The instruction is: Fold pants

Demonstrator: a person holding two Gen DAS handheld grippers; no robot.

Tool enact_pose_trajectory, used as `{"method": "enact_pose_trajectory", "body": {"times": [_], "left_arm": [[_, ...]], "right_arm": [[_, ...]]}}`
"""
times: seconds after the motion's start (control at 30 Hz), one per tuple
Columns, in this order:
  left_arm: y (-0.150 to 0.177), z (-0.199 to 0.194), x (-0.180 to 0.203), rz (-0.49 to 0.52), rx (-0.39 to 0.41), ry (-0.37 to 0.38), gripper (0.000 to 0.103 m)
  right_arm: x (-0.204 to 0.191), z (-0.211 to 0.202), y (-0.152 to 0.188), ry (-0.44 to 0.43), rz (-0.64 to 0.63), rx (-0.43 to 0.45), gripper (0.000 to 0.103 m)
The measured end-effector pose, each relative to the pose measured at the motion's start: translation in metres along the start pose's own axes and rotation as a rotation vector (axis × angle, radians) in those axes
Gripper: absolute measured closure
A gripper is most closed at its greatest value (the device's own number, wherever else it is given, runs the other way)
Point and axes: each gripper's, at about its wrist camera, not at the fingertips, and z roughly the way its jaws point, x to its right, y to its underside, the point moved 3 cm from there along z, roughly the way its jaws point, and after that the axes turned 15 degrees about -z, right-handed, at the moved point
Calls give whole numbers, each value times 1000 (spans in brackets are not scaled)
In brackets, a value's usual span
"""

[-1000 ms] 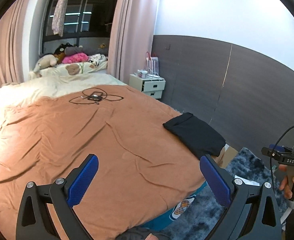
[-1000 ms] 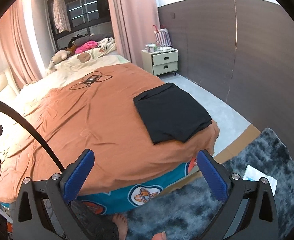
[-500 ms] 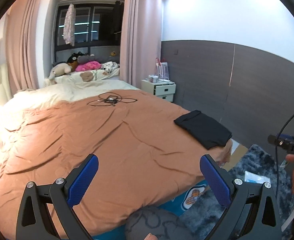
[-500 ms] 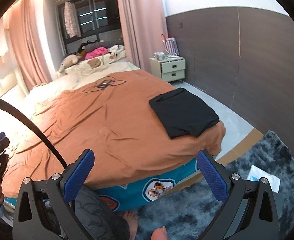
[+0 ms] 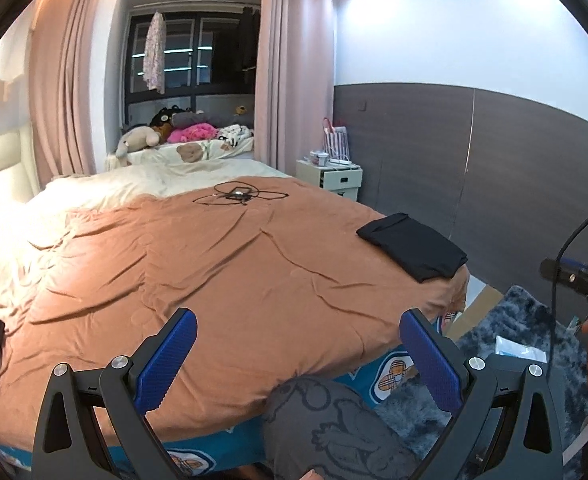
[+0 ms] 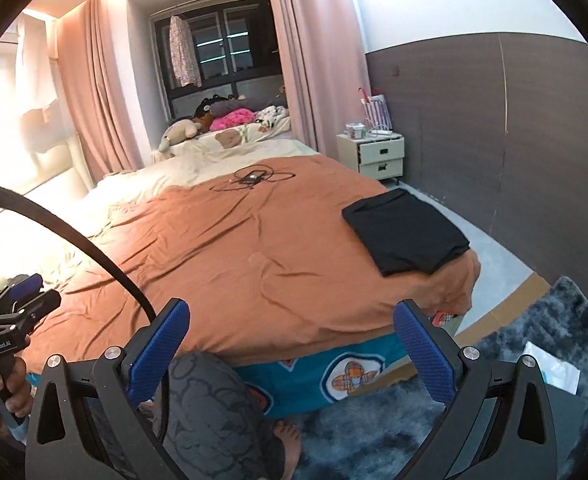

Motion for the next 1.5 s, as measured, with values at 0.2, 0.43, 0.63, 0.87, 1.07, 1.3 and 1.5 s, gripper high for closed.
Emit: {"method": "enact_pose_trajectory", "body": {"times": [0.2,0.43,0.63,0.87,1.07,1.3,1.5], "left_arm": [[19,-16,-2,-1,6,-7,1],[40,-35,-3,-13,20,-24,0],[54,-49,-6,-31,35,-34,0],[61,-60,-8,-39,59,-40,1],[60,-69,-9,-40,80,-37,0],[60,-70,-13,-50,71,-43,0],[60,-72,-16,-55,80,-56,0]], "right_arm": [[-7,-3,11,-7,-1,-5,0],[-21,-7,21,-4,7,-5,0],[-38,-21,31,3,-27,-9,0],[-50,-26,34,23,-34,-7,0],[-65,-27,36,27,-71,12,0],[-74,-22,38,21,-75,-6,0],[-80,-23,34,22,-91,-8,0]]}}
